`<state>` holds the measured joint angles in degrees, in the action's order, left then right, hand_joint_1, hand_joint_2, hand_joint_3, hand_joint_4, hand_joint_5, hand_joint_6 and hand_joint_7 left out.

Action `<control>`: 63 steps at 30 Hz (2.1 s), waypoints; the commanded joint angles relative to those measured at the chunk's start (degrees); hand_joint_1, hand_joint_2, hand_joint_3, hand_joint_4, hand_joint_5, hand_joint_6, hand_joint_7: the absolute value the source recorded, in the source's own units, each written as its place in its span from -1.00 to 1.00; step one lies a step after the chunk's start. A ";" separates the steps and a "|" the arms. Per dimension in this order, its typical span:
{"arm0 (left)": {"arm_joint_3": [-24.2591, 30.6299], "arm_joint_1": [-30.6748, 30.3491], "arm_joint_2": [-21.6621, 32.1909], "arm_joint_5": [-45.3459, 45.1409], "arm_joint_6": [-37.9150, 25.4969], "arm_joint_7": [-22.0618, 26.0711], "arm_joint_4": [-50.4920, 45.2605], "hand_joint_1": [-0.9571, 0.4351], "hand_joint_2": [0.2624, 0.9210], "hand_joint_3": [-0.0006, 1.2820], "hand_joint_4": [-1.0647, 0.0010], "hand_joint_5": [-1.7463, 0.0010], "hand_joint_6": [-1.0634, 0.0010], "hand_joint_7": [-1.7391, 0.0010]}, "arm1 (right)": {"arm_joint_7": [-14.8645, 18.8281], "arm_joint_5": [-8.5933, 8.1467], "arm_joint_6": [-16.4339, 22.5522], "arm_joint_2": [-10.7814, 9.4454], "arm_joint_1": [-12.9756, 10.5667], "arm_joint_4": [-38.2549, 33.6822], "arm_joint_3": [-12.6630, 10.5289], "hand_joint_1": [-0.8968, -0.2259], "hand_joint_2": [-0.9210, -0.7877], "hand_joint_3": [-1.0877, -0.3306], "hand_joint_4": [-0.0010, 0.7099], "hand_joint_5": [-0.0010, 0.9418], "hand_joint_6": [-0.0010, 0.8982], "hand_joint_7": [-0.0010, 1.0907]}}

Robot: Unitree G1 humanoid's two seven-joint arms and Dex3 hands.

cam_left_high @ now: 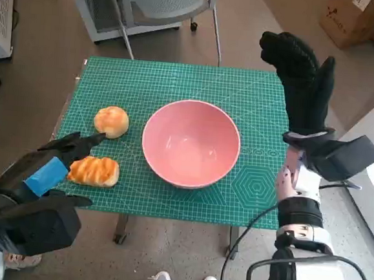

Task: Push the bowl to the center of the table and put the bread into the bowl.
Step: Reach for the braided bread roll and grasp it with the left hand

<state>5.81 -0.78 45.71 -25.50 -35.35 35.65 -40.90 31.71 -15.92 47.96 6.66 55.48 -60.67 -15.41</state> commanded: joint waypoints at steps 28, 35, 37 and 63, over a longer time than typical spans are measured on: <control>-14.08 11.55 -2.36 -12.20 -0.64 -5.81 19.89 0.29 0.36 -0.98 0.77 1.00 0.39 0.99 | 3.37 -2.17 -1.27 0.16 -0.73 -0.90 -1.18 -0.26 -1.00 0.36 -0.21 -1.00 -0.17 -0.86; -16.31 13.55 -3.27 -13.67 -0.06 -6.51 24.16 0.33 0.38 -0.98 0.74 0.99 0.36 0.99 | 3.30 -2.14 -1.47 0.23 -0.80 -0.79 -1.35 -0.28 -1.00 0.36 -0.21 -1.00 -0.16 -0.87; -16.75 14.13 -3.54 -13.97 0.07 -6.52 25.38 0.33 0.39 -0.98 0.74 0.99 0.35 0.99 | 3.25 -2.08 -1.50 0.26 -0.78 -0.81 -1.37 -0.28 -1.00 0.36 -0.21 -1.00 -0.16 -0.88; -23.32 19.68 -4.33 -16.77 1.08 -3.96 37.43 0.49 0.61 -0.92 0.49 0.96 0.19 0.97 | 3.23 -2.27 -1.69 0.10 -0.83 0.07 -1.78 -0.25 -1.00 0.37 -0.20 -1.00 -0.12 -0.90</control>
<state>-16.64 17.49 41.54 -40.95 -34.41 31.09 -4.60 34.81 -17.86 46.83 6.59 55.75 -60.43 -17.04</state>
